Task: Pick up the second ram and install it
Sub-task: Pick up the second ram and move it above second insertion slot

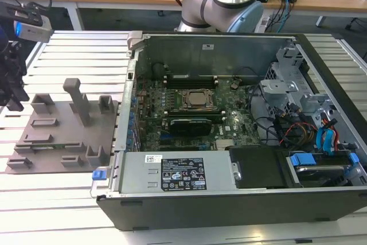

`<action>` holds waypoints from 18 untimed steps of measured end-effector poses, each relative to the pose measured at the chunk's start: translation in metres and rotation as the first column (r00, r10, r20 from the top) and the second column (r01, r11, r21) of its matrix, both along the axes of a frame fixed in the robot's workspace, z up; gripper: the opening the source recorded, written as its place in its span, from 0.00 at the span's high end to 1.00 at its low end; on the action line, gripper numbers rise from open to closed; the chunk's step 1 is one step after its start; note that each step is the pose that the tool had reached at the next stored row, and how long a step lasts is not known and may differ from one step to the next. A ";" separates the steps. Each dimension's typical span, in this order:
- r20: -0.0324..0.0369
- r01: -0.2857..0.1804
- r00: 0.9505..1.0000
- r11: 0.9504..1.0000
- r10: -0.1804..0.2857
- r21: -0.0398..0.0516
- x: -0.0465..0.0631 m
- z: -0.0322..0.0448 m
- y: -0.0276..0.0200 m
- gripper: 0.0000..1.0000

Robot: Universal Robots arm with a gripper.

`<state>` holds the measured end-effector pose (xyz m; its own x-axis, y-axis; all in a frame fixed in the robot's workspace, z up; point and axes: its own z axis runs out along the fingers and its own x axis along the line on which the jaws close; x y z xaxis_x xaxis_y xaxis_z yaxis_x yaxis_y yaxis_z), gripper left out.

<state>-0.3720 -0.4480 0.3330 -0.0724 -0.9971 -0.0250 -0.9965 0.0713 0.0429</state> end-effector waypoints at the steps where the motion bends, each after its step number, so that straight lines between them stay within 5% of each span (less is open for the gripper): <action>1: 0.000 0.000 1.000 1.000 0.000 0.000 0.000 -0.0020 0.0000 0.70; 18: 0.000 0.000 1.000 1.000 0.000 0.000 0.000 -0.0306 0.0000 0.70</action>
